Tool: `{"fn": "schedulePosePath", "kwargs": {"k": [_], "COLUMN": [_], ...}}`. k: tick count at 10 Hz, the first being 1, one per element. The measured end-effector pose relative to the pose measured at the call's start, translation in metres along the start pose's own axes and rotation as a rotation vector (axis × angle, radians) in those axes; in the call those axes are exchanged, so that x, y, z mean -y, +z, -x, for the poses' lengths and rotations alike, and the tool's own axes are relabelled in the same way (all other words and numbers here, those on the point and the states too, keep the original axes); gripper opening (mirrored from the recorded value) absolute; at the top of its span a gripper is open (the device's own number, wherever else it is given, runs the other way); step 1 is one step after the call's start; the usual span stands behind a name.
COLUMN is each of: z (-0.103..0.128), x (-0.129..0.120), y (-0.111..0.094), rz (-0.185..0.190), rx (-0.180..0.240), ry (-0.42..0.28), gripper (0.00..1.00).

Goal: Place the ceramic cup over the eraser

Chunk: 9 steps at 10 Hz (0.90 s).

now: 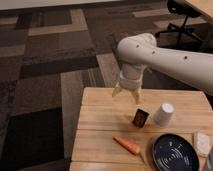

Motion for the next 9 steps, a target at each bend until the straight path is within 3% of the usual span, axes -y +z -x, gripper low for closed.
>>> {"fn": "schedulePosePath", "kwargs": {"k": [1, 2, 4, 5, 9], "z": [0.013, 0.031, 0.033, 0.033, 0.033], "x": [0.018, 0.05, 0.082, 0.096, 0.091], "y": [-0.004, -0.015, -0.019, -0.017, -0.016], "rz": [-0.013, -0.04, -0.079, -0.08, -0.074], "rx": [0.017, 0.055, 0.077, 0.081, 0.082], "ry": [0.037, 0.114, 0.196, 0.221, 0.216], "gripper": [0.65, 0.65, 0.65, 0.65, 0.65]}}
